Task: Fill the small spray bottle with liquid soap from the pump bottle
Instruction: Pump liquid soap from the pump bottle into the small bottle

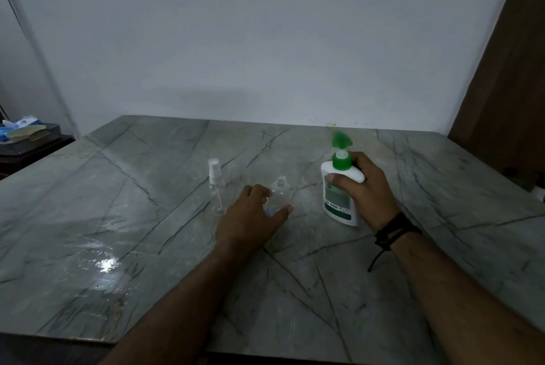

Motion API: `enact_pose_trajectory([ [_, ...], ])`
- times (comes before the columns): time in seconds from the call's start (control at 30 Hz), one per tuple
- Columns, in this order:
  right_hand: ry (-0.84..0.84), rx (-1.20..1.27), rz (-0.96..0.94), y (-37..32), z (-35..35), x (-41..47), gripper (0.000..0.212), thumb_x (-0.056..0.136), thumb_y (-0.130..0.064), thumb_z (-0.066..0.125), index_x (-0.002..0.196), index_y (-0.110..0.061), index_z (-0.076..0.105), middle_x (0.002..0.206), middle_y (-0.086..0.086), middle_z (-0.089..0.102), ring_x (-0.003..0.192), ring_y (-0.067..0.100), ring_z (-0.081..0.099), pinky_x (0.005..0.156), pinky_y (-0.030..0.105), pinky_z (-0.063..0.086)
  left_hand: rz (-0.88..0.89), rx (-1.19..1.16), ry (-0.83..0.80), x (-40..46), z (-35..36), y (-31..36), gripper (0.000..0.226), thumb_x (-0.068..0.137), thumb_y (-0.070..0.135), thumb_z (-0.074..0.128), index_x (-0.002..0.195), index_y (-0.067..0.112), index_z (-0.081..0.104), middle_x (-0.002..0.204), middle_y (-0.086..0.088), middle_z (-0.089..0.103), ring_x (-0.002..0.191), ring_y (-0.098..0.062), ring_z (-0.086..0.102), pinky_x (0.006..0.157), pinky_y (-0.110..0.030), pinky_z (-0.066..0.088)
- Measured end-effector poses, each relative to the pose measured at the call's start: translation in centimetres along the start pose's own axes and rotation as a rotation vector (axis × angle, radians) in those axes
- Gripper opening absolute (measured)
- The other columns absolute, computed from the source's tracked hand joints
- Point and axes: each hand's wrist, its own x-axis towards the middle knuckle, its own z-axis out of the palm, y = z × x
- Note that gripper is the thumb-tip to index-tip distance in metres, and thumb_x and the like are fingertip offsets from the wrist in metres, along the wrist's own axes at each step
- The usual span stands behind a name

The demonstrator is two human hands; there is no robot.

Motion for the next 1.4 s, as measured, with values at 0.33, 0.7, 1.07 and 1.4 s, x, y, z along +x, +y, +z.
enact_pose_trajectory([
  [0.33,-0.011,0.075,0.007,-0.2,-1.0,0.2,0.021,0.072,-0.017,0.069,0.090,-0.009,0.061,0.084,0.000,0.065,0.076,0.007,0.062,0.066,0.019,0.050,0.344,-0.061,0.307,-0.6,-1.5,3.6,0.045,0.091,0.056,0.047,0.122,0.024,0.047,0.126,0.004,0.043,0.098,0.000,0.046,0.074,-0.008,0.036],
  [0.7,-0.097,0.147,0.020,0.5,-1.1,0.7,0.034,0.074,-0.019,0.068,0.102,0.000,0.065,0.098,0.022,0.068,0.088,0.023,0.066,0.079,0.036,0.053,0.518,0.012,-0.099,5.0,-3.5,13.0,0.042,0.101,0.025,0.043,0.143,0.022,0.043,0.149,-0.001,0.041,0.133,-0.017,0.040,0.109,-0.032,0.032],
  [1.07,-0.036,0.018,-0.066,0.8,0.0,0.1,0.093,0.070,-0.017,0.087,0.140,-0.046,0.034,0.115,-0.010,0.067,0.108,0.010,0.067,0.093,0.034,0.056,0.403,0.012,0.070,5.8,-3.6,13.0,0.035,0.092,0.044,0.057,0.120,0.024,0.063,0.113,0.002,0.061,0.097,-0.012,0.055,0.075,-0.024,0.037],
  [1.4,-0.062,-0.105,-0.231,-0.3,1.0,0.3,0.094,0.071,-0.035,0.085,0.146,-0.048,0.030,0.120,-0.032,0.062,0.108,0.006,0.067,0.097,0.043,0.056,0.443,-0.065,0.329,3.5,-3.7,9.6,0.040,0.093,0.047,0.055,0.124,0.022,0.057,0.121,0.003,0.056,0.102,-0.012,0.052,0.080,-0.024,0.043],
])
